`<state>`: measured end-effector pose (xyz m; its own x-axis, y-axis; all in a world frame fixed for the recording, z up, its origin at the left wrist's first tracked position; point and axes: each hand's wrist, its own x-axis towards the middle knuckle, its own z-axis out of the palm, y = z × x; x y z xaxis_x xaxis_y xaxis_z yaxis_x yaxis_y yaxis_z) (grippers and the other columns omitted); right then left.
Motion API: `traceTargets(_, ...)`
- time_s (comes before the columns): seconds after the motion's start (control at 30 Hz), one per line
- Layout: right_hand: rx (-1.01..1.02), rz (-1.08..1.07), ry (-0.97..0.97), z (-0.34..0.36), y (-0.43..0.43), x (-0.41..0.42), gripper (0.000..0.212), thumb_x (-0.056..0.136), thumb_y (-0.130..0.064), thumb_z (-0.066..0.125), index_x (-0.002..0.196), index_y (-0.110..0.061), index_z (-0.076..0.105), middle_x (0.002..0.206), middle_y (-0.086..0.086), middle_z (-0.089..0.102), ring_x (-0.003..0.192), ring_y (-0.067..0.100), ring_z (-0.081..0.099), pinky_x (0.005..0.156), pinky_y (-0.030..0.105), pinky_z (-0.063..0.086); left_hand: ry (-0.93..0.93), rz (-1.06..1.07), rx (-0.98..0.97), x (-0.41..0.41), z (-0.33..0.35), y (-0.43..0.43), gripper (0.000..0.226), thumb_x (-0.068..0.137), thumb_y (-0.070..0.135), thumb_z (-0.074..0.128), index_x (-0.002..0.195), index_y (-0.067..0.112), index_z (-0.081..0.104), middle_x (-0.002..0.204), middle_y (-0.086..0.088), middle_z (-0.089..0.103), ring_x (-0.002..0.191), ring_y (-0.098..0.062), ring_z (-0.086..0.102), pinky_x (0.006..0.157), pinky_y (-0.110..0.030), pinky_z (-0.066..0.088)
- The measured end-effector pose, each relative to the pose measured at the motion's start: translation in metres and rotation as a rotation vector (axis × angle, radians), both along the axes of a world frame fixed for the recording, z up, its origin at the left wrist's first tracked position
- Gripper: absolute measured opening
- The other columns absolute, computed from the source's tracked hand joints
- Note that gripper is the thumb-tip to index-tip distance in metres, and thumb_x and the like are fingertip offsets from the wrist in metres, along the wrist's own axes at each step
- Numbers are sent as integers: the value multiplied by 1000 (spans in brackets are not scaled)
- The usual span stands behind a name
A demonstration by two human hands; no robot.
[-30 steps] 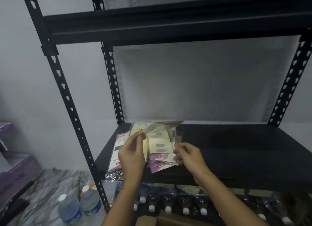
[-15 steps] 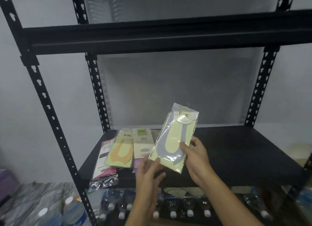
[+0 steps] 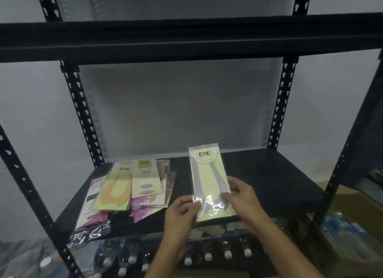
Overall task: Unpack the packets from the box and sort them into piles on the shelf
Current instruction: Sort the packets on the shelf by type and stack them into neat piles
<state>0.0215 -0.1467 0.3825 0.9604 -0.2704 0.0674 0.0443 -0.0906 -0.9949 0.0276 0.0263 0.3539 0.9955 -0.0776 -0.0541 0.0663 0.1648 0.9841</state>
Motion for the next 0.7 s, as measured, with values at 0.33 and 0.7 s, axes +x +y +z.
traceTargets(0.33,-254,-363,40,-27,-126,6,34,87,-9,61,121,-13,61,115,2,67,96,14,63,58,10,44,-143,-95,448,41,-5,-151,11,84,20,71,91,21,63,82,2,67,75,-8,64,62,-20,49)
traceTargets(0.7,-556,-397,146,-41,-204,69,22,91,-6,52,105,-5,69,100,7,70,81,15,60,49,6,36,-283,-22,1001,100,-19,-244,23,86,42,62,100,25,69,103,7,70,111,-19,54,96,-39,36)
